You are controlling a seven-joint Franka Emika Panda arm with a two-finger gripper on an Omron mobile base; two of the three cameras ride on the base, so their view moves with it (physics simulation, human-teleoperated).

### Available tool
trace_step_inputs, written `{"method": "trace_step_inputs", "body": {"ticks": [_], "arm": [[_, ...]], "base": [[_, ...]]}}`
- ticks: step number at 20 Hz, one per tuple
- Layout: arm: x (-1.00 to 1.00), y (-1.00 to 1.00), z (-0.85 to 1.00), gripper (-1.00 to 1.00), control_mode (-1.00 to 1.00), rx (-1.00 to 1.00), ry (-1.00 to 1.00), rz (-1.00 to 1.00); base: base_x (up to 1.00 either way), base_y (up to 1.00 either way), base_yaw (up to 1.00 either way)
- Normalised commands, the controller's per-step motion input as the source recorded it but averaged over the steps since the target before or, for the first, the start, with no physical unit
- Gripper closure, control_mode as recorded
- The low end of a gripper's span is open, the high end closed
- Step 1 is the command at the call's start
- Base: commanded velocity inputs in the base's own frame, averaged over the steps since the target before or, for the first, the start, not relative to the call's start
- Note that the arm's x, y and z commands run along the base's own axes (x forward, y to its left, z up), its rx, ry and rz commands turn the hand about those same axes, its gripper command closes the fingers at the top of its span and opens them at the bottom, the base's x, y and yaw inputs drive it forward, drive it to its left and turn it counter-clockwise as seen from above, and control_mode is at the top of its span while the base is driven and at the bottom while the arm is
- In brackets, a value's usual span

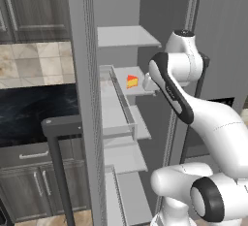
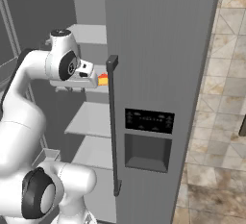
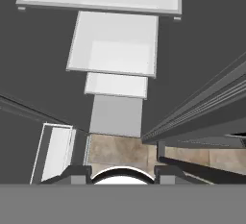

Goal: Take the cheese, fish, and bell pepper from the fridge and place them on the plate on the dining counter to create an appetizer plate.

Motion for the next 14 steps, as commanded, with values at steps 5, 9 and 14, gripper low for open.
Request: {"method": "trace_step_inputs", "body": {"ticks": [5, 9, 14], "arm": [[-0.05, 0.0, 0.0, -1.0, -1.0, 0.0, -0.07, 0.0], [0.01, 0.0, 0.0, -1.0, -1.0, 0.0, -0.25, 0.0], [0.31, 0.0, 0.0, -1.0, -1.0, 0.0, -0.26, 0.0]], "base": [[0.0, 0.0, 0.0], [0.0, 0.0, 0.0], [0.0, 0.0, 0.0]]}}
